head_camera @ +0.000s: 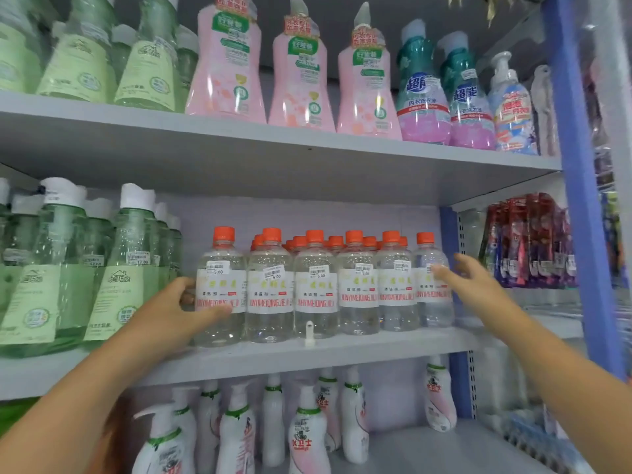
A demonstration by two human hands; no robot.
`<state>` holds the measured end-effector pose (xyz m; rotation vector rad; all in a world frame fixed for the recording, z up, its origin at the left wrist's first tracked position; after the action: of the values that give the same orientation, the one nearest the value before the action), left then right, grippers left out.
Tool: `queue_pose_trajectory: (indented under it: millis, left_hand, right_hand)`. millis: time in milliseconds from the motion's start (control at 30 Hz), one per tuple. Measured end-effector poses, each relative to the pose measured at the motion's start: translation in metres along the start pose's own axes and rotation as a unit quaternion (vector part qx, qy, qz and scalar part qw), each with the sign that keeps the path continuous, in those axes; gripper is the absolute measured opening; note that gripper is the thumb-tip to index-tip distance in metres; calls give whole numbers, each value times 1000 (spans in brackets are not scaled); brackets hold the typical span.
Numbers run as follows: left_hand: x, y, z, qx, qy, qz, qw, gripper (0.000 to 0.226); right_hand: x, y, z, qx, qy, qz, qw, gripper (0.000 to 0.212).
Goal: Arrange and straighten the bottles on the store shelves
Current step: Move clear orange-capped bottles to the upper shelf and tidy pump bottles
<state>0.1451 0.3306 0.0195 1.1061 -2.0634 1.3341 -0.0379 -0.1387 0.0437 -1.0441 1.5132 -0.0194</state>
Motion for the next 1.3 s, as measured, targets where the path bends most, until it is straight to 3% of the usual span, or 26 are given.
queue_pose_trajectory:
  millis: [100,300,400,467,533,600,633,700,767,867,967,1067,1167,1300]
  left_hand:
    - [4,5,0,-4,-24,-5,1000,74]
    - [5,7,-4,14,-51,-26,998,107]
    - [12,11,-3,16,-70,-34,997,107]
    - [24,21,0,35,-104,-31,993,105]
    - [39,43,-6,135,-147,18,980,97]
    - [45,93,-11,270,-131,117,947,63]
    - [38,123,-5,312,-103,155,932,45]
    - [4,172,17,330,-36,160,929,29]
    - [-45,196,44,296,-4,99,950,25]
    - [-127,206,67,246,2,-51,968,32]
    - [-178,194,69,215,-11,-124,969,40]
    - [-212,171,65,199,-18,-157,967,52]
    - [-246,152,75,167,52,-192,966,57]
    - [-267,139,83,115,57,-194,973,48]
  right_hand:
    - [20,-2,13,-78,-19,9,997,79]
    - [33,-16,13,-98,-19,-19,995,46]
    - [27,-12,12,-112,-12,-37,993,30]
    - [20,-5,10,-114,13,-50,992,38]
    - [12,9,-4,-39,2,-95,995,51]
    - [4,45,-20,62,-82,-203,974,42]
    - [7,71,-18,79,-123,-254,956,34]
    - [28,116,15,27,-166,-289,942,26]
    - [66,144,72,-56,-163,-240,956,23]
    - [127,160,168,-179,-138,-60,972,30]
    - [162,168,244,-289,-78,50,953,43]
    - [165,172,289,-312,-71,82,944,56]
    - [164,169,313,-285,-42,103,952,52]
    - [164,163,324,-269,-53,105,956,40]
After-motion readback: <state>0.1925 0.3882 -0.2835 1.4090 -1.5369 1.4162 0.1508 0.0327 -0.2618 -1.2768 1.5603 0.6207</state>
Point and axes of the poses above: each hand's wrist, its own y-axis away from the middle knuckle, its own z-axis out of the palm, x = y × z, the point moved 9 cm from there along -y, towards the middle knuckle, and after that the axes turned 1 degree about -x, right-handed, at the moved point
